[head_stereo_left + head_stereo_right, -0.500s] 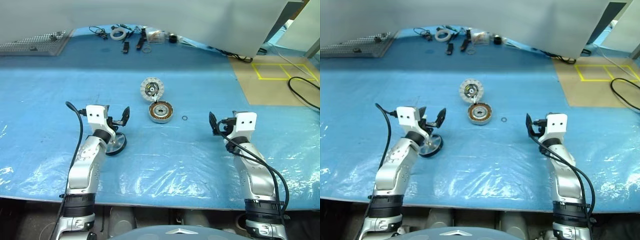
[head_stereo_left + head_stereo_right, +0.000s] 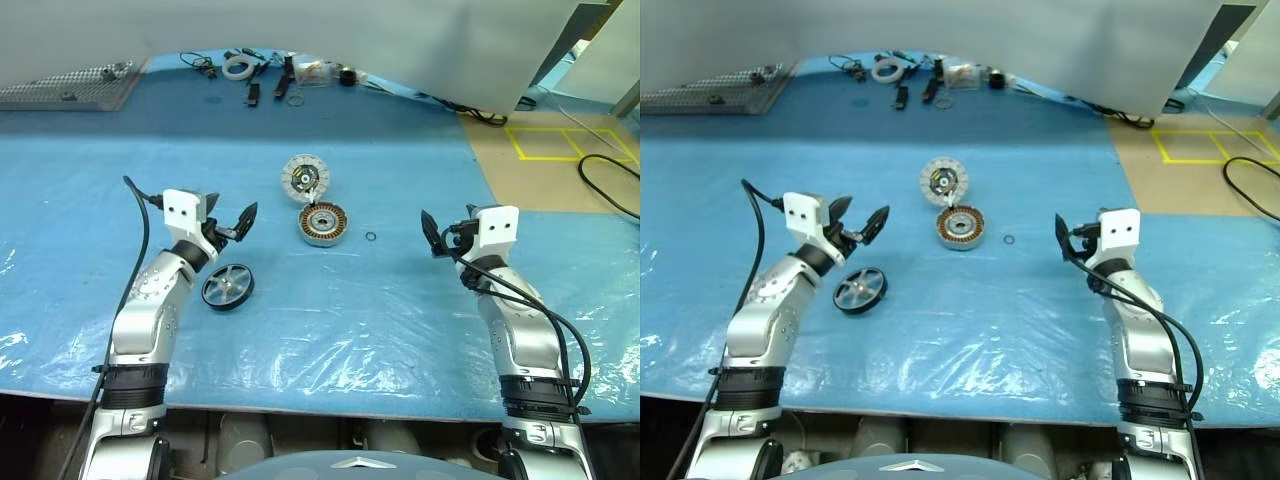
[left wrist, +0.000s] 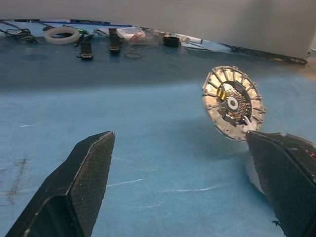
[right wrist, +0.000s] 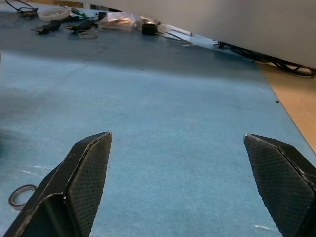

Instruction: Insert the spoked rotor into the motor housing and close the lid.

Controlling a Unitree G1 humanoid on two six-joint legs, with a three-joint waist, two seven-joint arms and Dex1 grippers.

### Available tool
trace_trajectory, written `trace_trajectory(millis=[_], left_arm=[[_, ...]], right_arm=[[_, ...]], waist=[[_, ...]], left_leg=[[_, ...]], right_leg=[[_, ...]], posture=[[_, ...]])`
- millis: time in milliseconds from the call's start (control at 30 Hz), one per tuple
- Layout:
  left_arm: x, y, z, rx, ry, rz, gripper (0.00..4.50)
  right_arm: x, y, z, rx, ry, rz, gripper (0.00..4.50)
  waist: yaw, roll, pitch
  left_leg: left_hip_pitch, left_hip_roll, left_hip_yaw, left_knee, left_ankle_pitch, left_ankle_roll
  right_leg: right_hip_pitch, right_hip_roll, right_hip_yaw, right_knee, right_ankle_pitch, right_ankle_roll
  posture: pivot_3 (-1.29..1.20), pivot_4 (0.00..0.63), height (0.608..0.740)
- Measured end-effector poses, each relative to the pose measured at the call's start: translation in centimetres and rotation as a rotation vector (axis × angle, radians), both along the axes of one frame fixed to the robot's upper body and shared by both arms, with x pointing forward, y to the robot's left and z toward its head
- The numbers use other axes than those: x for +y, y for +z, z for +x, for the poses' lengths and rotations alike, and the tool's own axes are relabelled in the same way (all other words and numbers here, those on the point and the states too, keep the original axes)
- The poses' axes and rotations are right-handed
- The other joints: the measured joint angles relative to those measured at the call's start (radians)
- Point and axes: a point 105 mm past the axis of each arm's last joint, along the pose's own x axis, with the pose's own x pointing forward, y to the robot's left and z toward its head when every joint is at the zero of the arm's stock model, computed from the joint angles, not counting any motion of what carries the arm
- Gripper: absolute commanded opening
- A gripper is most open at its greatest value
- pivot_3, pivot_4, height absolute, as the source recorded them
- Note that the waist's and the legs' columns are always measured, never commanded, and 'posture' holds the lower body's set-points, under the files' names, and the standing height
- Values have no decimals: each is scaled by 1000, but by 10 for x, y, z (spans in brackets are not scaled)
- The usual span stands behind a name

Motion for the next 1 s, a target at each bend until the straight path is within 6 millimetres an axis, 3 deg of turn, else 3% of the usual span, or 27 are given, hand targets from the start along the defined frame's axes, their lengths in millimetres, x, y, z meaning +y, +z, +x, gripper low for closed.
trace_trajectory(millis=[100,233,300,367,533,767,1000], left_arm=[[-8,-5,-6,23,-73,-5,4483],[-30,-17,-29,84,-315,33,4483],[-32,-16,-37,96,-407,62,4483],[-31,-13,-39,97,-456,83,4483],[-24,1,-29,72,-536,138,4483],[-20,-22,-25,127,-566,141,4483],[-27,-23,-27,110,-611,151,4483]], right_arm=[[10,-2,-5,7,79,41,4500],[51,-3,-22,69,386,129,4500],[73,5,-32,86,551,127,4500],[81,13,-36,85,624,110,4500],[91,32,-30,71,726,51,4500],[97,9,-18,155,780,-11,4500],[115,55,15,66,922,-247,4500]], waist=[[1,0,0],[-1,0,0],[0,0,0],[1,0,0],[5,1,0],[4,1,0],[-2,0,0]], left_leg=[[0,0,0,0,0,0],[0,2,0,-1,0,0],[1,2,0,0,0,0],[2,2,0,0,0,1],[2,1,2,1,2,4],[-1,1,2,1,3,5],[0,2,2,3,3,5]], right_leg=[[0,0,0,0,0,0],[-1,0,0,0,0,-1],[-1,0,-1,1,0,-1],[0,0,0,1,-1,-2],[0,0,1,2,-2,-6],[-2,0,-1,3,0,-3],[-2,0,0,10,-3,-8]], posture=[[0,150,740],[0,150,740],[0,150,740],[0,150,740],[0,150,740],[0,150,740],[0,150,740]])
